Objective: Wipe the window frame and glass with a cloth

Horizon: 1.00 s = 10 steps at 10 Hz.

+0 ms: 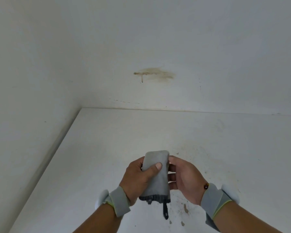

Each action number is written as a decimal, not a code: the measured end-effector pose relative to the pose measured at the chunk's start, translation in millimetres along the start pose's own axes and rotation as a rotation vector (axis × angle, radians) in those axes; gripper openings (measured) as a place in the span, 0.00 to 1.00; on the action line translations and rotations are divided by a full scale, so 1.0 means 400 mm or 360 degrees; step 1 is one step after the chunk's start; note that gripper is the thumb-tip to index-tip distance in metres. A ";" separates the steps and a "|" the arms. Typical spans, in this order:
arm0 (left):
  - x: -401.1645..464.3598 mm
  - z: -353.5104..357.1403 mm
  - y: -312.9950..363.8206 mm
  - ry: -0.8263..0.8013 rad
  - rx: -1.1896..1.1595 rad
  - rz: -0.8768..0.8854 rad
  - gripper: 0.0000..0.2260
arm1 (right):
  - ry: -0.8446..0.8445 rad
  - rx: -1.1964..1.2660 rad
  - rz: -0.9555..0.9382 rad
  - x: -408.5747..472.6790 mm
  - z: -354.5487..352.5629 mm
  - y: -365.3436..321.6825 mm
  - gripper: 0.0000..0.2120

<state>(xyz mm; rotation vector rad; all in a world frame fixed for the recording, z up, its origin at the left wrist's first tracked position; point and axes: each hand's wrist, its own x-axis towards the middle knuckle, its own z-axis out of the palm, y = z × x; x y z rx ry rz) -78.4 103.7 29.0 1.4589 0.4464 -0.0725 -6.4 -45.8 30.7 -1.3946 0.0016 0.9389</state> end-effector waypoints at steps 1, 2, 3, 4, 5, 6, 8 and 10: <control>0.014 0.017 -0.032 0.0106 0.0036 -0.0079 0.12 | -0.0004 0.0052 0.0020 0.002 0.000 0.027 0.16; 0.035 0.034 -0.082 0.0102 0.0154 -0.0222 0.10 | 0.0072 -0.0183 0.0043 0.026 -0.016 0.086 0.22; 0.056 0.035 -0.108 0.0085 0.0370 -0.0299 0.06 | 0.0177 -0.0344 0.0029 0.053 -0.031 0.118 0.28; 0.092 0.016 -0.151 0.0019 0.0933 -0.0218 0.15 | 0.0368 -0.0724 -0.0075 0.097 -0.048 0.155 0.30; 0.098 0.010 -0.174 -0.0026 0.1294 -0.0129 0.26 | 0.0505 -0.1362 -0.0161 0.120 -0.059 0.176 0.30; 0.077 0.028 -0.182 -0.0114 0.1765 -0.0018 0.31 | 0.0637 -0.2025 -0.0201 0.119 -0.071 0.194 0.31; 0.069 0.013 -0.172 -0.0123 0.1923 -0.0127 0.31 | 0.0463 -0.2039 -0.0075 0.106 -0.072 0.177 0.32; -0.007 -0.033 -0.096 -0.0253 0.1965 -0.0142 0.33 | 0.0248 -0.1971 0.0104 0.015 -0.051 0.118 0.34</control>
